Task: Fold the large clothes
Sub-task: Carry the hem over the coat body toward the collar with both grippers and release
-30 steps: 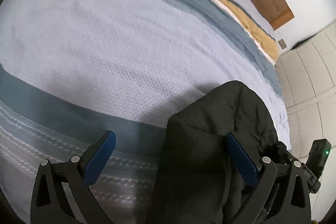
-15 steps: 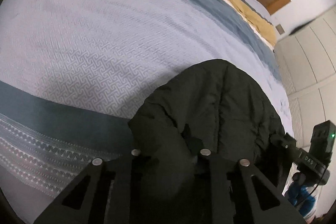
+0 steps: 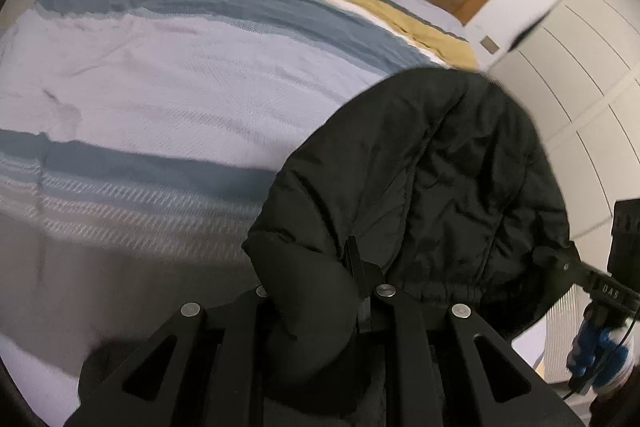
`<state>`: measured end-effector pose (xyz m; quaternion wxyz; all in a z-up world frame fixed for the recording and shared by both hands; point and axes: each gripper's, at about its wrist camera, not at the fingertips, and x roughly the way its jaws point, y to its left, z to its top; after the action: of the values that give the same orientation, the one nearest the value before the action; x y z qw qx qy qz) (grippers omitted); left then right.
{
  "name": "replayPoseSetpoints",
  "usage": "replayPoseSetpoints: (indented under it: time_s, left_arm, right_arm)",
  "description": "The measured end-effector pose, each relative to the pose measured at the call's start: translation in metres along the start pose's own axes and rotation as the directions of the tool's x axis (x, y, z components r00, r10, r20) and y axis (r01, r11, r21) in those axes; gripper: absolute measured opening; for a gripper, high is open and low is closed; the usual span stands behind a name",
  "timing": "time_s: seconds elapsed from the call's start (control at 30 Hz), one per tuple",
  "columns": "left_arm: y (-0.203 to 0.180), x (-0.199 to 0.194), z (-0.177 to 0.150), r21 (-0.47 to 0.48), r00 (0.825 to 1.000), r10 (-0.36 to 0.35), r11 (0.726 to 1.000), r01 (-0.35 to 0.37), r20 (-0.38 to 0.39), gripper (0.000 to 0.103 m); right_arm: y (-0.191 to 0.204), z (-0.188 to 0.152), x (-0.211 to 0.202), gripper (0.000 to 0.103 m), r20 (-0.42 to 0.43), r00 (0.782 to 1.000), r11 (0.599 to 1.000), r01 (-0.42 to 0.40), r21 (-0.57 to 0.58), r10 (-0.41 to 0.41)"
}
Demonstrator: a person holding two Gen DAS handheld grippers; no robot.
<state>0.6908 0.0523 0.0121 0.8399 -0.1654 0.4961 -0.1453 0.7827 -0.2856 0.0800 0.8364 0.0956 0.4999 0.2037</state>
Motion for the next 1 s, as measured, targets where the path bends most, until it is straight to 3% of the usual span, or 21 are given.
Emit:
replayPoseSetpoints:
  time_s: [0.27,0.57,0.73,1.0]
  left_arm:
    - [0.008,-0.010,-0.072,0.031,1.000,0.007,0.999,-0.008,0.014,0.017]
    - [0.011,-0.012,-0.124,0.072,0.999,0.020,0.997,-0.017,-0.035,0.021]
    - [0.011,-0.015,-0.141,0.104,0.999,0.040,0.994,-0.037,-0.029,0.021]
    - [0.005,-0.018,-0.153,0.130,0.997,0.075,0.989,-0.074,-0.008,0.030]
  right_arm:
    - [0.009,-0.084,-0.015,0.018,0.026,0.999,0.999,0.021,-0.031,-0.020]
    - [-0.003,-0.168,-0.004,0.019,-0.024,0.998,0.999,0.049,-0.009,-0.049]
    - [-0.010,-0.182,0.001,0.019,-0.026,0.998,0.999,0.054,-0.003,-0.054]
    - [-0.013,-0.195,0.009,0.020,-0.012,0.998,0.997,0.067,-0.030,-0.068]
